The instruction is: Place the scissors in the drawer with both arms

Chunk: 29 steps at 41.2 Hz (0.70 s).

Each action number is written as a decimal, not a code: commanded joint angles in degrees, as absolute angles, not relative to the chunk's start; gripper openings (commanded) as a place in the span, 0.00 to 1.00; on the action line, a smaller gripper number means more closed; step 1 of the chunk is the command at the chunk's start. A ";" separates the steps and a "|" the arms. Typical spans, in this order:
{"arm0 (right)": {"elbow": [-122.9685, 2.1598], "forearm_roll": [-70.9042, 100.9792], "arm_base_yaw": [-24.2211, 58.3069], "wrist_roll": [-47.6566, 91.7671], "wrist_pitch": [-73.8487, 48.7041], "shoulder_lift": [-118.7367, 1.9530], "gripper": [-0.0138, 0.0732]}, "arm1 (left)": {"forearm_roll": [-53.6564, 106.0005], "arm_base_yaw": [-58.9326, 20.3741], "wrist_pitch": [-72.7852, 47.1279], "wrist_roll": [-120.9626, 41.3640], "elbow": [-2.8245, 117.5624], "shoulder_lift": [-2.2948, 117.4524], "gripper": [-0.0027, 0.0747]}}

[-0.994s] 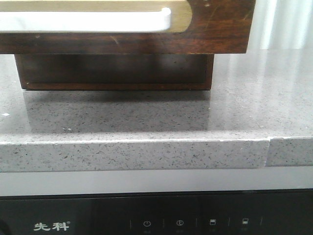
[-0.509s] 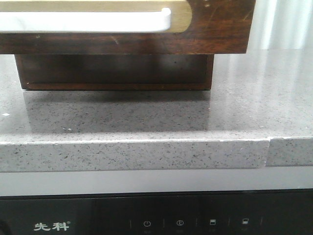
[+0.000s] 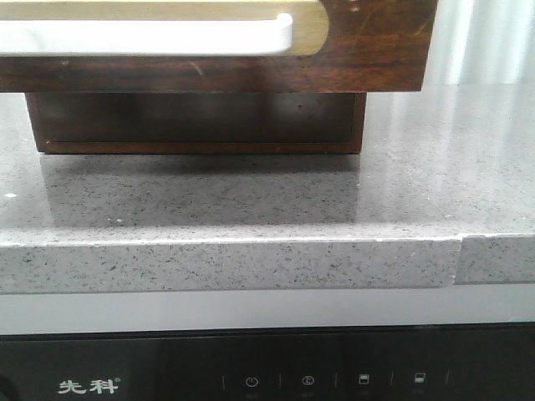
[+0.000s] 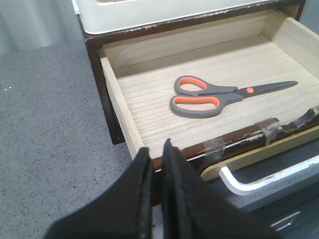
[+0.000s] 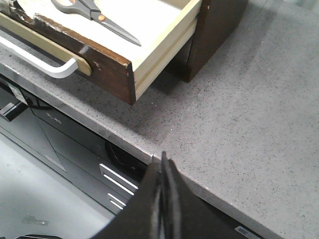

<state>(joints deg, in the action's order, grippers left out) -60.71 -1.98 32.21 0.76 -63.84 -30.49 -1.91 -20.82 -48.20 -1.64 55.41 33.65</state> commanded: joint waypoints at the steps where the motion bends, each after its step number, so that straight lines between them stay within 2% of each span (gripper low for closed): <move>1: -61.82 -2.87 31.89 0.69 -59.85 -30.82 0.08 | -1.49 -21.33 -43.60 -1.19 57.05 34.26 0.01; 29: -61.82 -2.87 31.89 0.74 -61.41 -30.82 0.08 | -1.53 -20.79 -43.24 -1.19 55.99 33.32 0.01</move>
<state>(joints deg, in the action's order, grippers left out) -60.71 -1.98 32.21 0.65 -65.13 -30.49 -1.82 -20.82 -48.00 -1.64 55.30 33.54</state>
